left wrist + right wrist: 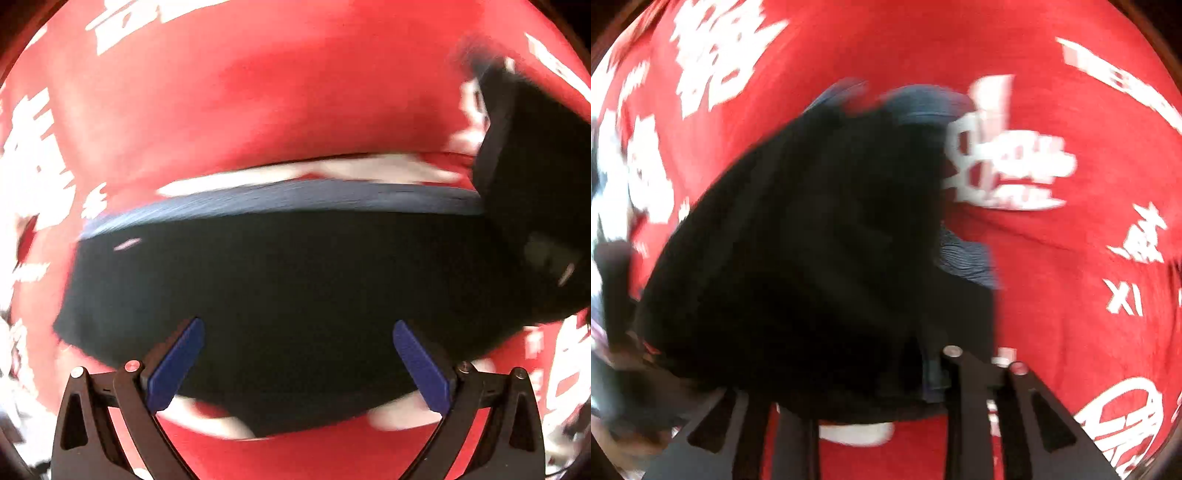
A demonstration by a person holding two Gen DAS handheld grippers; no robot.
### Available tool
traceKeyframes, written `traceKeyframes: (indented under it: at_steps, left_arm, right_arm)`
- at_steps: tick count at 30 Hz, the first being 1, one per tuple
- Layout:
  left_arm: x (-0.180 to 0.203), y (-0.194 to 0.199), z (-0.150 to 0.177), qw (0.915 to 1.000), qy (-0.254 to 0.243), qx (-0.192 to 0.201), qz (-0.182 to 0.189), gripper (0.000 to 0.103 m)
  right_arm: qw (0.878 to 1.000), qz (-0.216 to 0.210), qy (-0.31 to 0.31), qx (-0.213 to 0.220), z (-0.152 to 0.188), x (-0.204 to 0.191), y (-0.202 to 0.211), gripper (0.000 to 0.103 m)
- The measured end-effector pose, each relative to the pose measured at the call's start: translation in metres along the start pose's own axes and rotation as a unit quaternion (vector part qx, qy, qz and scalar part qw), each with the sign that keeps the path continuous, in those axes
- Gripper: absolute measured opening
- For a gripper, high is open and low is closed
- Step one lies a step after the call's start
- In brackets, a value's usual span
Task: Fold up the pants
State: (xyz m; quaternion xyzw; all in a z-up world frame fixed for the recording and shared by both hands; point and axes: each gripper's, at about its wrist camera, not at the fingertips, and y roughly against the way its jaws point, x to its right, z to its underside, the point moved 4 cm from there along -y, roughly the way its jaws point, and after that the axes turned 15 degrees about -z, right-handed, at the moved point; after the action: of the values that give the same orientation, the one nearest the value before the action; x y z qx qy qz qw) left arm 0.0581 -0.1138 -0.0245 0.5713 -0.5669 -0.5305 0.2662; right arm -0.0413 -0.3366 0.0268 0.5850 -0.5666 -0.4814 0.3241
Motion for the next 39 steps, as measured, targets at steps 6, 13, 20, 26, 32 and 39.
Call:
traceKeyframes:
  at_steps: [6, 13, 20, 26, 32, 39]
  left_arm:
    - [-0.078, -0.028, 0.025, 0.9954, 0.076, -0.043, -0.038, 0.103]
    - [-0.052, -0.012, 0.022, 0.9955, 0.065, -0.041, 0.056, 0.103]
    - [0.059, 0.033, -0.012, 0.9731, -0.038, -0.034, 0.225, 0.101]
    - [0.105, 0.013, -0.014, 0.9639, -0.086, -0.075, 0.241, 0.071]
    - [0.114, 0.000, -0.013, 0.9557, -0.075, -0.116, 0.260, 0.024]
    - [0.095, 0.003, -0.003, 0.9561, -0.082, -0.105, 0.261, 0.016]
  right_arm:
    - [0.972, 0.142, 0.161, -0.098, 0.040, -0.068, -0.084, 0.048]
    - [0.981, -0.010, 0.185, -0.051, 0.027, -0.118, -0.017, 0.056]
    - [0.988, -0.086, -0.129, -0.020, 0.028, 0.020, 0.009, 0.056]
    - [0.975, -0.120, -0.189, -0.014, 0.045, 0.058, 0.004, 0.056]
    - [0.964, -0.147, -0.219, -0.016, 0.054, 0.062, -0.006, 0.056]
    - [0.969, -0.156, -0.191, -0.014, 0.047, 0.064, 0.016, 0.052]
